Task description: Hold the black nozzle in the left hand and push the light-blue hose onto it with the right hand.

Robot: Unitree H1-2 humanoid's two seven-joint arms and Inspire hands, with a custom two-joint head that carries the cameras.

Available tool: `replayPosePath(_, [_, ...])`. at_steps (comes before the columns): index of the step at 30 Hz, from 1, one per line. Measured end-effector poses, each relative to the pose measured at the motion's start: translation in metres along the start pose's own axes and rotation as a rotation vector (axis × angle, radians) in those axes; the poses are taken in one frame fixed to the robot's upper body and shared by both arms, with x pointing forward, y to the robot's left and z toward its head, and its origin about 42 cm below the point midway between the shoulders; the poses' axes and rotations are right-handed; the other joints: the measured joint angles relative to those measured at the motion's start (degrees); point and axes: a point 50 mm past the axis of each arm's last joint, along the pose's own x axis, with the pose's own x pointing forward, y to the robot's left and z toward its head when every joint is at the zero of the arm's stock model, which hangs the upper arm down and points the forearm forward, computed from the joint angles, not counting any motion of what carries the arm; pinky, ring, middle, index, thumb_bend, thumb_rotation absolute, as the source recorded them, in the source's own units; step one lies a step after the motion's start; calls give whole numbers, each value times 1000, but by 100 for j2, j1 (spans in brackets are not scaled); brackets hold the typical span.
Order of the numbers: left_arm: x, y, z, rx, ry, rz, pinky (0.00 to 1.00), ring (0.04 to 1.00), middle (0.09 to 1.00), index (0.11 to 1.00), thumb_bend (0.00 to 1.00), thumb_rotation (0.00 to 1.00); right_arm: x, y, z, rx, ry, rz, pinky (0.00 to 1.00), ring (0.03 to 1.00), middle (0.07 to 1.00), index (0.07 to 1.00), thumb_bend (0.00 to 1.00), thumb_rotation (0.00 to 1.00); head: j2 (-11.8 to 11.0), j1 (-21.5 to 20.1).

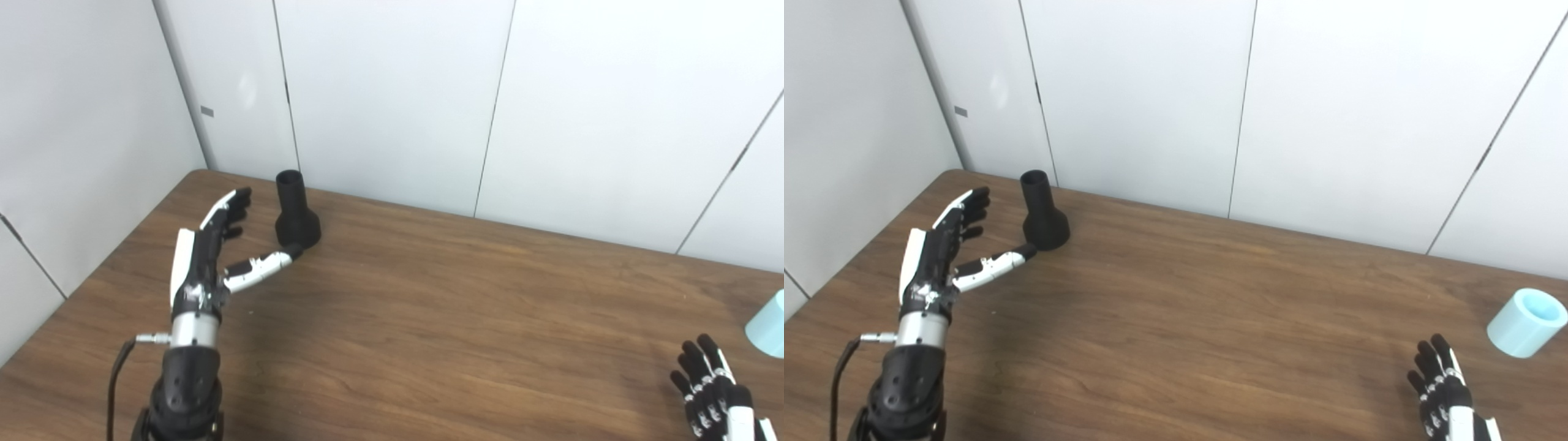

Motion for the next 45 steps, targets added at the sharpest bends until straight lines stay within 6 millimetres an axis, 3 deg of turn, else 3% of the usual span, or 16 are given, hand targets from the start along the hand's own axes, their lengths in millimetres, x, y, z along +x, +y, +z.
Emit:
replayPosePath(2, [11,3,-6,32,23,0,910,924,920,886,875,226,1,0,0,-1,-2,0,920,969,952,954,618,997,0,0])
replayPosePath(5, [28,6,-12,112,51,-6,856,918,924,890,868,272,1,-1,0,-6,0,-4,906,965,950,952,621,989,0,0])
replayPosePath(8, [47,9,-14,201,53,-15,879,940,939,902,870,244,1,-1,-1,-4,1,-8,881,952,940,945,610,978,0,0])
replayPosePath(12, [76,5,-14,282,66,-27,907,966,953,908,911,274,1,-3,-1,-2,-6,-20,857,927,922,921,583,953,17,-35])
replayPosePath(15, [95,1,-15,356,83,-40,989,995,962,917,975,312,1,-3,-1,2,-10,-37,850,925,922,921,600,953,18,-44])
replayPosePath(22, [129,-10,-23,434,157,-97,1000,1000,996,955,1000,361,0,-2,2,-22,-49,-62,844,900,903,891,617,940,44,-62])
replayPosePath(25, [134,-14,-26,441,180,-130,1000,1000,999,954,991,341,0,-3,2,-38,-70,-73,837,888,894,884,605,944,53,-44])
replayPosePath(28, [139,-22,-33,468,217,-158,1000,1000,980,933,996,391,0,-3,3,-57,-78,-76,879,898,893,863,641,924,79,-53])
replayPosePath(37, [144,-37,-45,506,262,-192,1000,994,948,864,993,378,0,-1,3,-116,-85,-74,861,880,875,839,544,946,105,-62])
replayPosePath(42, [144,-48,-46,525,254,-216,999,962,909,830,989,409,0,-1,4,-138,-90,-79,849,882,876,838,595,952,105,-70])
replayPosePath(45, [141,-56,-50,565,237,-248,987,929,876,813,975,419,1,1,4,-194,-87,-76,903,898,879,835,592,995,114,-97])
